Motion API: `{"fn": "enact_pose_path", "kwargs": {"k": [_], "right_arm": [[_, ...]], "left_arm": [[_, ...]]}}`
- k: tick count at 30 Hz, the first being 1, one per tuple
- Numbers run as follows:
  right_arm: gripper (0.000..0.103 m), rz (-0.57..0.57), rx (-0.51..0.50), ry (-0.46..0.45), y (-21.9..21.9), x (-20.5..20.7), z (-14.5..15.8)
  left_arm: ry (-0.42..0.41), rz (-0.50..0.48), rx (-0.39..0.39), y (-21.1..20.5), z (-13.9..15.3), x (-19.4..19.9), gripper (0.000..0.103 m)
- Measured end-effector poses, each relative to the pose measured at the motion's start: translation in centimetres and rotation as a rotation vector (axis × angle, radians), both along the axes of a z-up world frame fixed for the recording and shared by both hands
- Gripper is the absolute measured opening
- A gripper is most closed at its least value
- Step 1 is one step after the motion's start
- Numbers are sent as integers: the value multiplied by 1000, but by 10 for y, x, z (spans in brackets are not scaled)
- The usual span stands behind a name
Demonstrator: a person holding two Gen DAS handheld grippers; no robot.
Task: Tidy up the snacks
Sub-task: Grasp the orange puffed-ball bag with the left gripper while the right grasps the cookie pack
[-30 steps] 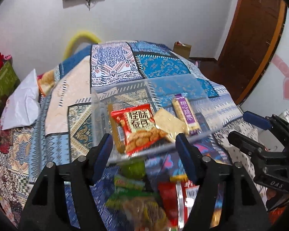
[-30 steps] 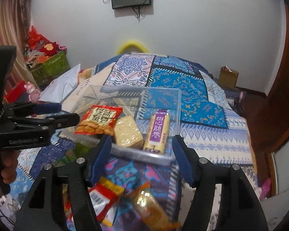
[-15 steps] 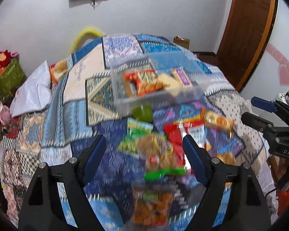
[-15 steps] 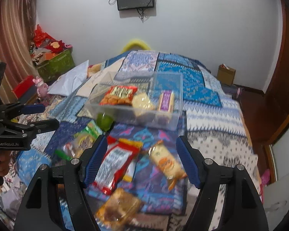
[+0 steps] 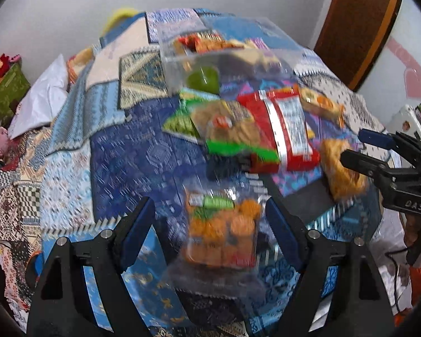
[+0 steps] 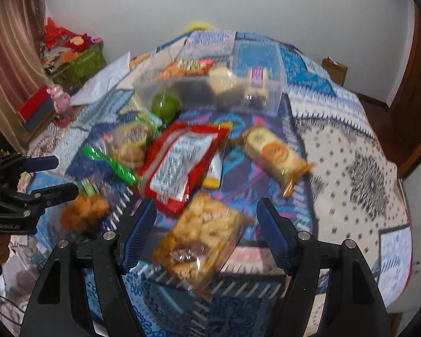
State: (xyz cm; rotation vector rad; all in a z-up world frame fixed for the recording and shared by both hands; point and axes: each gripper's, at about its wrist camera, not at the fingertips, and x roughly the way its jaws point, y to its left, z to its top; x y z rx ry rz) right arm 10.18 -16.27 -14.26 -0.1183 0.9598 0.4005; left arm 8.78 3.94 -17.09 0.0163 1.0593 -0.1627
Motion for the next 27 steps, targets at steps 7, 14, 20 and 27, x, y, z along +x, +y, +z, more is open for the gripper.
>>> {"fn": "enact_pose_path", "kwargs": {"k": [7,14,20,27], "right_arm": [[71,0,-23,43,4,-1,-17],[71,-5,5,50,-4,-1,-18],[55,-2,21,54,-9,-1,-19],[50,-20,31,34,-15,-1,-13]], "left_arm": [[69,-18,-35,-3,-27,-7,81],[122,20,-45,-1,-47,-4,81],[83,75,-76,11,-48,-3,63],[39,100,-72,19,-37,-6,56]]}}
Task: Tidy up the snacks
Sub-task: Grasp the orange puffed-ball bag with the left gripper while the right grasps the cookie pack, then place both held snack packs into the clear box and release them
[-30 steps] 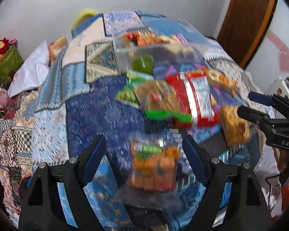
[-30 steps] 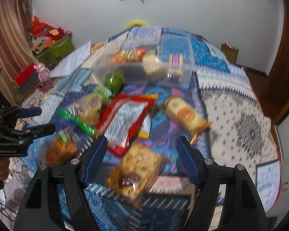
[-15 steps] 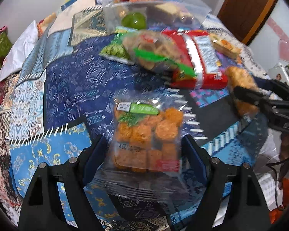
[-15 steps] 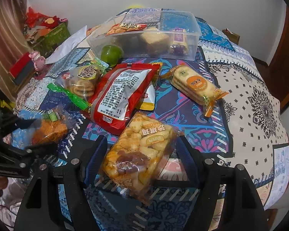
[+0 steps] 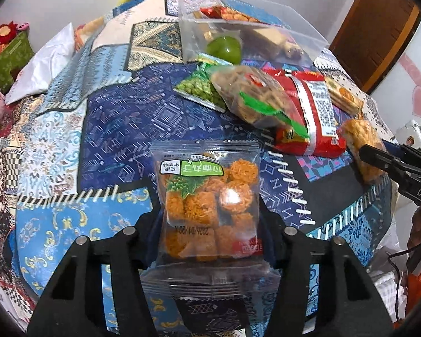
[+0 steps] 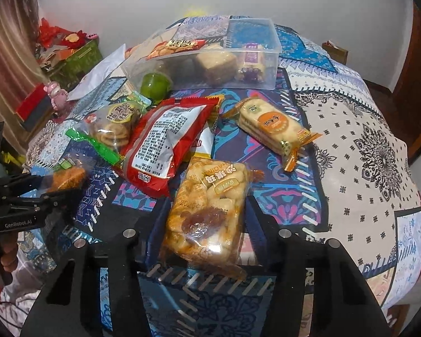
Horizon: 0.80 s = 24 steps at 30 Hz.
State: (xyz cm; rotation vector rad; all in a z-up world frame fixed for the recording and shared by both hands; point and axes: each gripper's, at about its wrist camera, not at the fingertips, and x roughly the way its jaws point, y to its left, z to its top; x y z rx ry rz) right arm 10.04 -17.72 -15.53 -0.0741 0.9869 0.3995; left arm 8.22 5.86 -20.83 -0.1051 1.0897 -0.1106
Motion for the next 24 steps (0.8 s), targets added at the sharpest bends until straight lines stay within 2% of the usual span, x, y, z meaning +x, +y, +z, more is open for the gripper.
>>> {"fn": "enact_pose_path", "kwargs": {"k": [12,19,24], "right_arm": [[49,-31,48,-75,-9,8,32],[49,-26,66,-119,-5,27,48],[49,-16,75,-146,1,46,57]], "left_arm": [[-126,49,-15,15,49,13,56],[-212,63,-16,17,82,32,56],[-237,57,-24,16,96,51,56]]}}
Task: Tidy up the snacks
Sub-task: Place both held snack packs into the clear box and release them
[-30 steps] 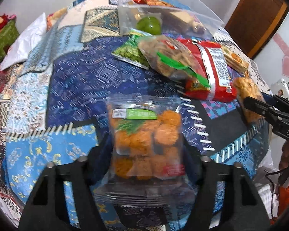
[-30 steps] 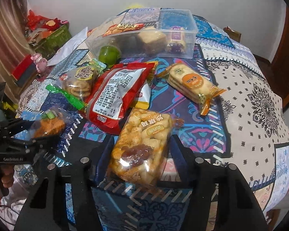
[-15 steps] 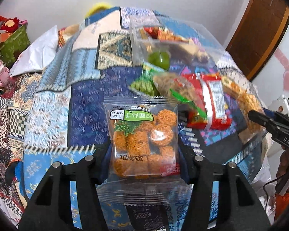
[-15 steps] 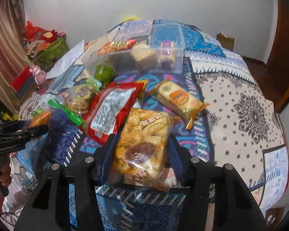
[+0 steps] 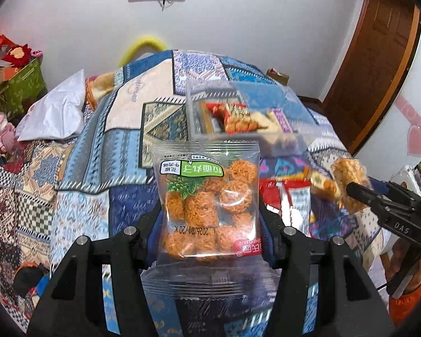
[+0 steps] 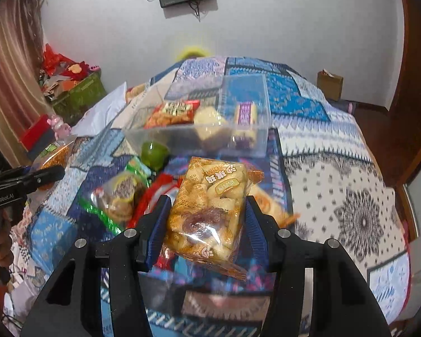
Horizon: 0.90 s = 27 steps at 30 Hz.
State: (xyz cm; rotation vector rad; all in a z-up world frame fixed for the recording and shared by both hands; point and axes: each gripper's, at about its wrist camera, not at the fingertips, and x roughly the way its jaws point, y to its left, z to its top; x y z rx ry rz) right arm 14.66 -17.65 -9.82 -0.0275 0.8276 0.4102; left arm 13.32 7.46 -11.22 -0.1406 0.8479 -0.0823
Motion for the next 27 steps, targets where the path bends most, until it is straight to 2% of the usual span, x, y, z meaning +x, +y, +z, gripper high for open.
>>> {"fn": "enact_pose_path", "kwargs": {"k": [8,13,17,27], "right_arm": [[49,12,23,-47,11,33,14],[49,5,24,-68,17,63,18],[49,-1,36,-61,18,91,16],[49,7,-8,-48,32,151,1]], "left_arm": [[-37,-14,2,-7,12,45,56],[-38,-19,-26,-9,14,79,56],[-36,-7,-35,-10,11,110,56],[-7,-7,-73,-16,-6,176,56]]}}
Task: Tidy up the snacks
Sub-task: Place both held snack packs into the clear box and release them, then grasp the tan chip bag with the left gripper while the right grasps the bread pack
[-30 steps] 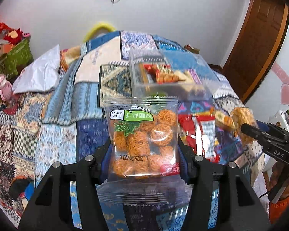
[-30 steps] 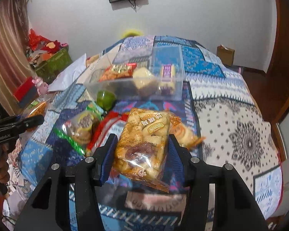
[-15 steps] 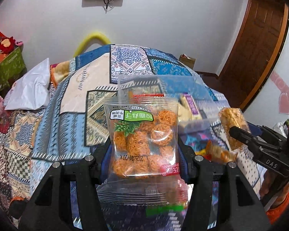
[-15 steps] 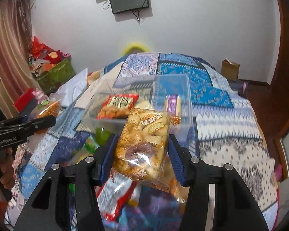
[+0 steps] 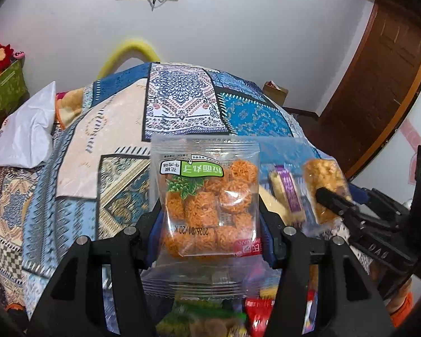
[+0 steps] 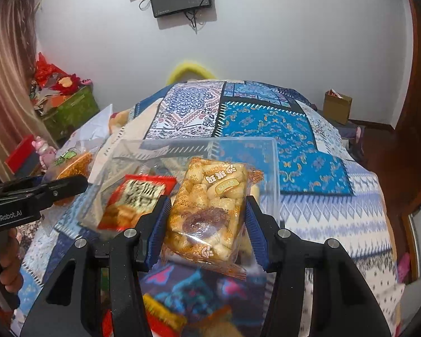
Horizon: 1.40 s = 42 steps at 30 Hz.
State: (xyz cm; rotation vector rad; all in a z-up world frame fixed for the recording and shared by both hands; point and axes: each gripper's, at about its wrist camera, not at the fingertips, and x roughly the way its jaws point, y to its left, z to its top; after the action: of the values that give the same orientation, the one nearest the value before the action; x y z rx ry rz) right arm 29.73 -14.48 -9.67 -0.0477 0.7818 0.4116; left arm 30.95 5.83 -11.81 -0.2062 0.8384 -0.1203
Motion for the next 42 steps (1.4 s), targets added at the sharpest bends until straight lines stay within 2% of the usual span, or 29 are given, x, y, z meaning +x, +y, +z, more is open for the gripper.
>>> {"fn": "enact_pose_path", "kwargs": {"k": [11,17,24,27,31,42], "right_arm": [[49,26,-90,68,23,49,-29],[49,36,-116,95,28,60,-38],[49,35,-140,93,33,63,-39],[50,33,-148,87,33,63,-36],[63,28,-152,63,29,54,-27],[64,55,-118,0,4,-2,14]], "left_arm": [[85,5,2,-6,-33,58,56],[121,14,15,-4,-48,72,56],[111,24,54,-7,-49,68,58],[125,22,55,-6,-48,67,63],[130,28,23,-3,-41,61,65],[72,-3,52,-8,4,10,67]]}}
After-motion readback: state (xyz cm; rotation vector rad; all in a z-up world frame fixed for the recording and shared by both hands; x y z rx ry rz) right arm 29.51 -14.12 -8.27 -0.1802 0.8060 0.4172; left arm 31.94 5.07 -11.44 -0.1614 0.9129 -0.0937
